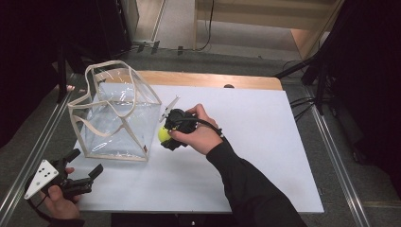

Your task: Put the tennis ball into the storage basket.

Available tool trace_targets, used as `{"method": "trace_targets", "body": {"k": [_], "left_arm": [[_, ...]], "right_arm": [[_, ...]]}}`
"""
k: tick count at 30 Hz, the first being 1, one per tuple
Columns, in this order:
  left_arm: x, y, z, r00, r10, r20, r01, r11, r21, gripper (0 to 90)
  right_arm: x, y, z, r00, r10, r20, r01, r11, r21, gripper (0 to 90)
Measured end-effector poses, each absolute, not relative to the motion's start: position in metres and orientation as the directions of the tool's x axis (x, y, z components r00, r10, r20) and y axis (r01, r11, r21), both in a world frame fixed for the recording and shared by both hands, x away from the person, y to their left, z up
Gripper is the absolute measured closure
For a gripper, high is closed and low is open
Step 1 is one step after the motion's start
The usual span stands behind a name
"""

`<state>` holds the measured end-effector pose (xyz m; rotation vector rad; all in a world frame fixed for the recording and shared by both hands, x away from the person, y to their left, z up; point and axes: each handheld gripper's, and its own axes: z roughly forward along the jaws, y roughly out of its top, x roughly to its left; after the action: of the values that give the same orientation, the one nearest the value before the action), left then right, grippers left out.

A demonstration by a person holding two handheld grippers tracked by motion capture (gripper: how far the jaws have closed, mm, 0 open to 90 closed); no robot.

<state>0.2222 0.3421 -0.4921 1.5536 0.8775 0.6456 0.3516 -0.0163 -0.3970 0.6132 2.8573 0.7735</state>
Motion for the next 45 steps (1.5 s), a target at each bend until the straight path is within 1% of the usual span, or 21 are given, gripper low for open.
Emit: {"method": "trace_targets", "body": {"k": [10, 24, 35, 45], "left_arm": [[0.222, 0.342, -0.492, 0.566, 0.821, -0.071, 0.178, -0.037, 0.983, 0.0], [0.222, 0.342, -0.492, 0.565, 0.822, -0.073, 0.176, -0.034, 0.984, 0.0], [0.222, 0.342, -0.492, 0.566, 0.821, -0.075, 0.177, -0.032, 0.984, 0.0], [0.222, 0.342, -0.492, 0.566, 0.821, -0.075, 0.177, -0.032, 0.984, 0.0]], "right_arm": [[0.356, -0.006, -0.374, -0.921, 0.387, 0.035, 0.345, 0.775, 0.53, 24.1], [0.361, 0.001, -0.341, -0.941, 0.338, 0.019, 0.293, 0.788, 0.542, 24.2], [0.365, 0.003, -0.323, -0.939, 0.343, 0.02, 0.293, 0.771, 0.566, 24.2], [0.37, 0.006, -0.31, -0.939, 0.343, 0.012, 0.291, 0.777, 0.559, 24.2]]}}
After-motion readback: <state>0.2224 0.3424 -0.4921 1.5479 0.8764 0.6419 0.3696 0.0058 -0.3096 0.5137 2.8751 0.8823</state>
